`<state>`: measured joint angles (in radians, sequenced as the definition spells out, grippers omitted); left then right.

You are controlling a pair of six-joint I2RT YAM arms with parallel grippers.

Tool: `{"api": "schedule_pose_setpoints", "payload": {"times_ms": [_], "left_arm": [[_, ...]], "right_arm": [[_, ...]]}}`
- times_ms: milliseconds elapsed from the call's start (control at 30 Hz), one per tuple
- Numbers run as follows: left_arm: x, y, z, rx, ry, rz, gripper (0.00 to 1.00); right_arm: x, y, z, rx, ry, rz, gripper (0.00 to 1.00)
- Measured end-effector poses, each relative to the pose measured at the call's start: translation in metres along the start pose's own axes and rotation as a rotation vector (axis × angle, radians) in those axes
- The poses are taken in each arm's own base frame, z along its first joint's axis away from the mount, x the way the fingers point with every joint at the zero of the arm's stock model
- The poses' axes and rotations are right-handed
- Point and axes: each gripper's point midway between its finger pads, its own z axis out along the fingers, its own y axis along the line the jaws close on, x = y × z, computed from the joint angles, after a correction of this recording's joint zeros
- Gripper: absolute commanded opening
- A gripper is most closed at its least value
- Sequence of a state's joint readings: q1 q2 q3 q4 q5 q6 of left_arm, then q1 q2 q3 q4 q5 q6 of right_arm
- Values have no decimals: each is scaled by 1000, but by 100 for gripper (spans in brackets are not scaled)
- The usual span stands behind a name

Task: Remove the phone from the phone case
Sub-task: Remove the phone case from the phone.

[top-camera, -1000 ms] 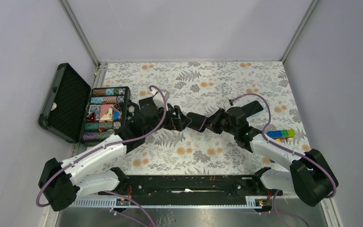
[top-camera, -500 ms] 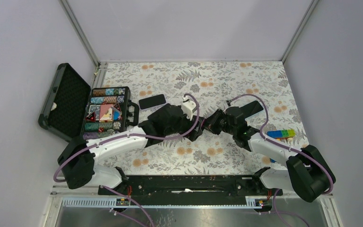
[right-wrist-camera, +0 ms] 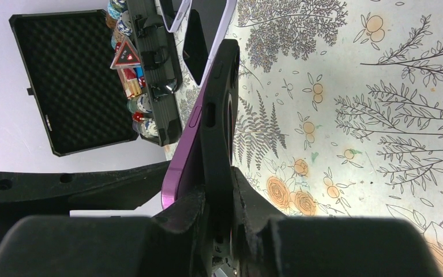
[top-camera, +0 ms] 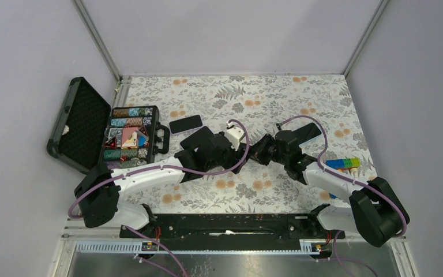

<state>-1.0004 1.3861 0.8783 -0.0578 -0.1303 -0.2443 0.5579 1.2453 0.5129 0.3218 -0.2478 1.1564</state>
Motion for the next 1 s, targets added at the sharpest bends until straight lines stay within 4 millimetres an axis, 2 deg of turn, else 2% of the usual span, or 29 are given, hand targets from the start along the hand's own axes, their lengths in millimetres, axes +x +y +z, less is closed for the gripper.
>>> {"api": "schedule_pose_setpoints", "payload": {"times_ms": [367, 600, 700, 800, 1000], "left_arm": [[-4, 3, 0, -22, -18, -10, 67], [-7, 4, -1, -34, -32, -21, 76], [-13, 4, -2, -31, -53, -27, 73], [-20, 6, -3, -42, -81, -33, 64], [-16, 8, 0, -52, -70, -28, 66]], "right_arm": [[0, 2, 1, -11, 5, 0, 0], [5, 2, 3, -21, 37, 7, 0], [8, 2, 3, -24, 52, 8, 0], [9, 1, 4, -20, 57, 10, 0], [10, 0, 6, -20, 65, 19, 0]]}}
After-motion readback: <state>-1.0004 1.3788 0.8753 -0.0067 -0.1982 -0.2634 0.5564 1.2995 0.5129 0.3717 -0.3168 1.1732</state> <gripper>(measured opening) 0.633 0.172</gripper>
